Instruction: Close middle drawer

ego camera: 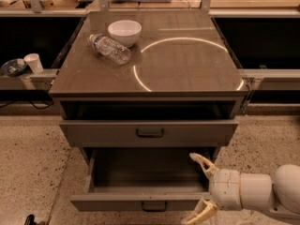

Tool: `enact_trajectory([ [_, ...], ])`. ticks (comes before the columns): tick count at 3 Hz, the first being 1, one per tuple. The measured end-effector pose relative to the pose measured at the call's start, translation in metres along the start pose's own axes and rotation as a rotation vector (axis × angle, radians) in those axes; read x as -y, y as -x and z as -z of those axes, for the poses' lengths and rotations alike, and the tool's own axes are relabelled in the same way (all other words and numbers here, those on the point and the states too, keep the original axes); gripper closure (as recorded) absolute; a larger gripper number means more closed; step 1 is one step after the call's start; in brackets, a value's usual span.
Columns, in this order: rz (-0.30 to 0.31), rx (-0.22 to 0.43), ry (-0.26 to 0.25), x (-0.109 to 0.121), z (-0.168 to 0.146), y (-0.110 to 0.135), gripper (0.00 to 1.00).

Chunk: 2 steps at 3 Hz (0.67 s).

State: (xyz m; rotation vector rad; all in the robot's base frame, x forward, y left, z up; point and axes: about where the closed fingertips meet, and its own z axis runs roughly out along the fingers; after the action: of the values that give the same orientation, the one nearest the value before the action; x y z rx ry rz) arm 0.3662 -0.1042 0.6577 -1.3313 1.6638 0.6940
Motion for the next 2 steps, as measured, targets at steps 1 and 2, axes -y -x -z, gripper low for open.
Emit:
enact_trajectory([
  [1, 0.033, 0.046, 0.019, -0.006, -0.012, -0.013, 0.0],
  [2, 0.054, -0.045, 0.048, -0.006, -0.027, -0.048, 0.02],
])
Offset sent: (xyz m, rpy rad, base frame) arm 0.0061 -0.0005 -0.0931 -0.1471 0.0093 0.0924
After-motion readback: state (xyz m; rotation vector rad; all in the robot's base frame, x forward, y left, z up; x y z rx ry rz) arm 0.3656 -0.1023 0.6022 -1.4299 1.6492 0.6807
